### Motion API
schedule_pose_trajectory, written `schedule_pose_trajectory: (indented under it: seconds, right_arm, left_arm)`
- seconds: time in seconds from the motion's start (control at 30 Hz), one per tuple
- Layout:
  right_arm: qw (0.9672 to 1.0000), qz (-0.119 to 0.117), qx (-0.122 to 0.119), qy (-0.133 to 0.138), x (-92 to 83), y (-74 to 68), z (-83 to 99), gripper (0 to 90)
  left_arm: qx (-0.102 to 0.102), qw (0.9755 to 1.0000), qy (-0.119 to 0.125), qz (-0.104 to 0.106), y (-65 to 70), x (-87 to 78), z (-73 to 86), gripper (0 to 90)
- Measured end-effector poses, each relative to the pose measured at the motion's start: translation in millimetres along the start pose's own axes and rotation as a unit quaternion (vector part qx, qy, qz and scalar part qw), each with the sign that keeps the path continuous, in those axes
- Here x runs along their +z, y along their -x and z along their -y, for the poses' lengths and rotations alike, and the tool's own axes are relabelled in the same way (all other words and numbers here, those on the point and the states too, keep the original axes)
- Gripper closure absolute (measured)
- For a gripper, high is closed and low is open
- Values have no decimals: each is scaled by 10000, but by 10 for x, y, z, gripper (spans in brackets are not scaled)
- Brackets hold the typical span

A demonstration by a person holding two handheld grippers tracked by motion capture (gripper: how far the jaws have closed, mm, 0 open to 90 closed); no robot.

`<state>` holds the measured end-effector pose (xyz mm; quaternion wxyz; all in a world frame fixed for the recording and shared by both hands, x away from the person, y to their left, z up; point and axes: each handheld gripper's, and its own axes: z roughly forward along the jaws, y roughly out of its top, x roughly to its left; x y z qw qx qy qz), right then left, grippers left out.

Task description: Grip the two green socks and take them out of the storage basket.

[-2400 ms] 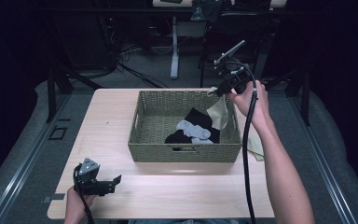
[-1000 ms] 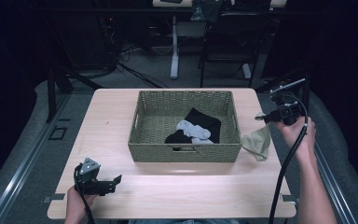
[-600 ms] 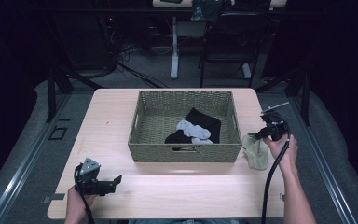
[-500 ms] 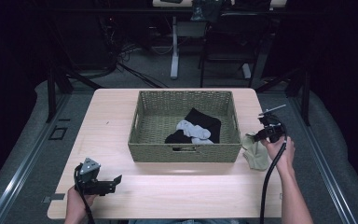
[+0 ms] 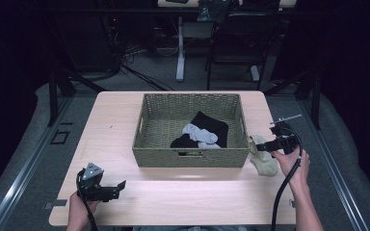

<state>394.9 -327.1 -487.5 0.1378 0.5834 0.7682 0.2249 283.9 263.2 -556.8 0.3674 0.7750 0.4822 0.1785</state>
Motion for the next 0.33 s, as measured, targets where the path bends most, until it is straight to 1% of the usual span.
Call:
schedule_pose_trajectory:
  seconds: [0.17,0.23,0.27,0.3,0.33]
  right_arm:
    - [9998,69,-89,138,-187,-38,264,116]
    - [9999,18,-73,151,-224,-32,387,85]
    - [9998,58,-107,125,-243,-20,490,71]
    - [9998,58,-107,125,-243,-20,490,71]
    - [9998,88,-73,176,-262,4,581,64]
  left_arm:
    - [-16,10000,-2,0,4,7,-2,7]
    - [-14,10000,-3,-9,3,14,-1,7]
    - [-8,10000,-6,-12,4,17,-2,7]
    - [-8,10000,-6,-14,5,21,-4,7]
    - [0,10000,-9,-22,6,24,-7,7]
